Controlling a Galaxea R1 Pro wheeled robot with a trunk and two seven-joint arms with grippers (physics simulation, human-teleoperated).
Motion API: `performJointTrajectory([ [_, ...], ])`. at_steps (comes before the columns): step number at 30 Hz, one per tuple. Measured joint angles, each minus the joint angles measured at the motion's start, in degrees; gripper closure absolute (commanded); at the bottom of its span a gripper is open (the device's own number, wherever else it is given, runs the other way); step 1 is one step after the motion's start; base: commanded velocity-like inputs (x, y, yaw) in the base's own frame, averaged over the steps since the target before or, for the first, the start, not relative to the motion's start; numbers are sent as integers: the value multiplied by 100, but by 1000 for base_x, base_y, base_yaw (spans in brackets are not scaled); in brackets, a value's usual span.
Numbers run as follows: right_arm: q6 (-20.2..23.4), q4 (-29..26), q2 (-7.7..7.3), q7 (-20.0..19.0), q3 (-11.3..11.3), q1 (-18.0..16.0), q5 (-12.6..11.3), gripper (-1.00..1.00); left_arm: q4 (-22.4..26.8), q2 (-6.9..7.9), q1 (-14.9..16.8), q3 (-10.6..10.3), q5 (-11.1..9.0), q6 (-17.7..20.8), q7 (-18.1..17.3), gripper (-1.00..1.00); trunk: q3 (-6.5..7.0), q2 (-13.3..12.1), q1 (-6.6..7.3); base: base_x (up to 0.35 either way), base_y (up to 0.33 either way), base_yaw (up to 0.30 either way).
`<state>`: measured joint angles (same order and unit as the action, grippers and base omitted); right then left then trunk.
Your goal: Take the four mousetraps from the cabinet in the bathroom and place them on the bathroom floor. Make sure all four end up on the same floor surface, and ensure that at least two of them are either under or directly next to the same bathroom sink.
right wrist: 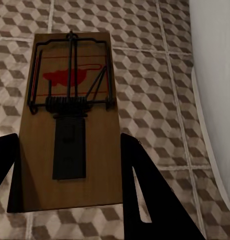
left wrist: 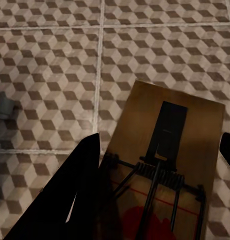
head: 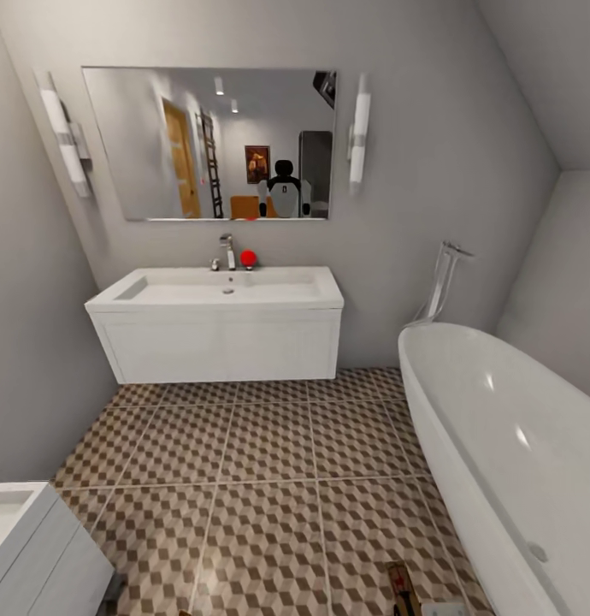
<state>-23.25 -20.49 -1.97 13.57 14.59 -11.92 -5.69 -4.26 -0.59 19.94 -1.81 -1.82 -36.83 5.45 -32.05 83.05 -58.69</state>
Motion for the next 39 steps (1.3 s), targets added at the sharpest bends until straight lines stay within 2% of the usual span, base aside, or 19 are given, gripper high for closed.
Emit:
performJointTrajectory([
  [39, 0, 0, 9, 2, 0, 1, 0, 100, 0, 0, 0, 0, 0, 0, 0, 100, 0, 0, -1, 336, 0, 10],
])
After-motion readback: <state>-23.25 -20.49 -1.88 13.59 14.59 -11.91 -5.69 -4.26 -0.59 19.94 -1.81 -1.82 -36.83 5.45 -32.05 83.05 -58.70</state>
